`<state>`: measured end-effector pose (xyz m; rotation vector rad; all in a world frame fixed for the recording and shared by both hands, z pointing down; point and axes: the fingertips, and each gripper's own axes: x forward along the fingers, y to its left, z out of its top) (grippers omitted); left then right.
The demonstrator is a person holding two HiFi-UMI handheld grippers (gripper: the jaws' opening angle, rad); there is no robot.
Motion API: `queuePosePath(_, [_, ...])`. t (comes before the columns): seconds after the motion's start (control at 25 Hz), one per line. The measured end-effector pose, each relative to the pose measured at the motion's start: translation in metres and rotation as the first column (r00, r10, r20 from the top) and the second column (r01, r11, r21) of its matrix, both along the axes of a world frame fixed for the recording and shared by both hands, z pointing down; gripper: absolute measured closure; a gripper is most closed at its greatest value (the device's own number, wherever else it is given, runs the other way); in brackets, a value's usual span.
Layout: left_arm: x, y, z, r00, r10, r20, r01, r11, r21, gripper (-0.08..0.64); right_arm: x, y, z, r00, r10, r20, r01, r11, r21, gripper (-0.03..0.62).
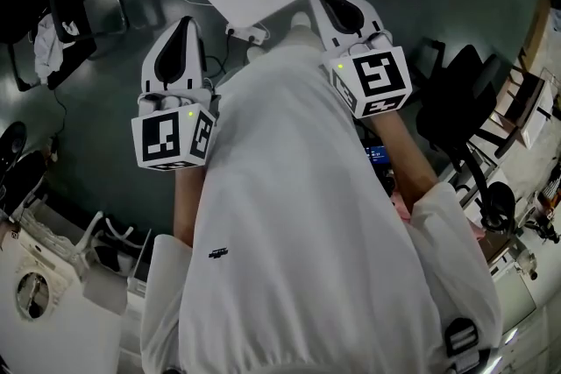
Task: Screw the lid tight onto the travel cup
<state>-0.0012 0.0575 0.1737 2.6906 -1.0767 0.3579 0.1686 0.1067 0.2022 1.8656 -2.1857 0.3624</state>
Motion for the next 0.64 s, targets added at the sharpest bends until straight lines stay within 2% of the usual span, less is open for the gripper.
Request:
queuePosePath(0.44, [0.007, 0.017, 0.005, 1.000, 0.009, -0.008, -0.009, 1.000, -0.010, 0.557, -0.007, 0.014, 0.005, 1.000, -0.027, -0.009, 0.027, 1.000, 0.002, 0.594])
queuePosePath(0.64, [0.019, 0.031, 0.011, 0.999, 0.044, -0.010, -0.045, 0.998, -0.040, 0.557, -0.004, 0.026, 0.007, 1.000, -0.018, -0.018, 0.018, 1.000, -0.022, 0.594])
